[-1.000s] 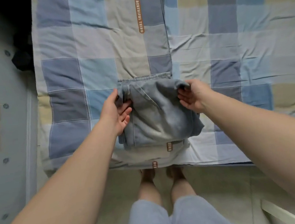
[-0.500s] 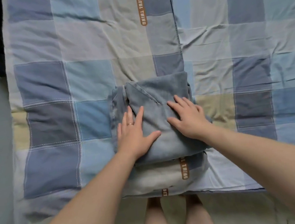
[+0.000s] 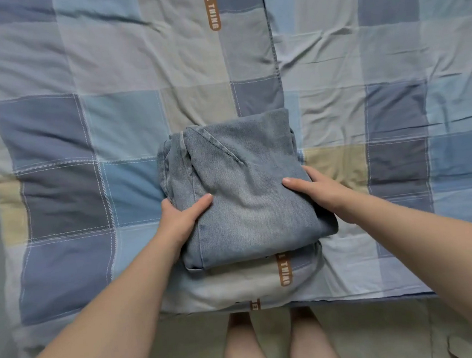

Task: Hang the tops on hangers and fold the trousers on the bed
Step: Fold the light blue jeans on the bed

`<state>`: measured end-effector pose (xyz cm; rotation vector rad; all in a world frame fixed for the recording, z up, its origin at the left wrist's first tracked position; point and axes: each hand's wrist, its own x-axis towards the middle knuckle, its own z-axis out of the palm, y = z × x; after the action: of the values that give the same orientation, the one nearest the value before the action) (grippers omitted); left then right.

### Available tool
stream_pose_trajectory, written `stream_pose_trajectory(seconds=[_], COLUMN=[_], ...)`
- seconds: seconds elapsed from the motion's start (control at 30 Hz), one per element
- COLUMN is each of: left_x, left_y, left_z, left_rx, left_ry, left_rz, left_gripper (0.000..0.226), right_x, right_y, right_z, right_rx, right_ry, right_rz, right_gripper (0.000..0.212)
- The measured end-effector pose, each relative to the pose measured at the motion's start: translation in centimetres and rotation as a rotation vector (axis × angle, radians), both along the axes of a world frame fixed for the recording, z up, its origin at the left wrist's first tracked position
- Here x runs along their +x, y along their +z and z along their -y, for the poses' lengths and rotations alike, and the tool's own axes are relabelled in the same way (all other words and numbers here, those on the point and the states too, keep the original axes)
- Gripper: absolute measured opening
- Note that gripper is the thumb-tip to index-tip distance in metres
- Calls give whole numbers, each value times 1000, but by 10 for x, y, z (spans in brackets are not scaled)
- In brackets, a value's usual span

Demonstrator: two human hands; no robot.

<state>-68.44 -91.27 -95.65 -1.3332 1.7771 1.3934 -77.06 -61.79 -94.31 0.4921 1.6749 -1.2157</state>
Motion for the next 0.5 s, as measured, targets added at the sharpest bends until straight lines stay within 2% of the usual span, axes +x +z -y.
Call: stream_pose_trajectory(seconds=[0.1,0.23,0.3,0.37,0.43,0.5], left_x=[-5,-7,-9,-9,-3,9], left_y=[5,11,20,31,41,48], left_z=[3,-6,-10,-10,-9,-8], left_rx=[168,279,368,494,599,662], left_ry=[16,-26,-1,23,12,7], left_rz=[15,30,100,238,371,419], left_gripper=[106,61,47,34,32,33], right_x=[-3,-2,-3,-1,4,16], right_y=[-4,-2,6,16,27,39], right_z=[-2,-3,-7,-14,-23,-31], right_rx=[-34,-45,-29,-22,-26,-61], right_ry=[-10,-10,-11,25,76,67], right_rz=[45,27,31,57,119,228], right_gripper=[63,58,63,79,89,85])
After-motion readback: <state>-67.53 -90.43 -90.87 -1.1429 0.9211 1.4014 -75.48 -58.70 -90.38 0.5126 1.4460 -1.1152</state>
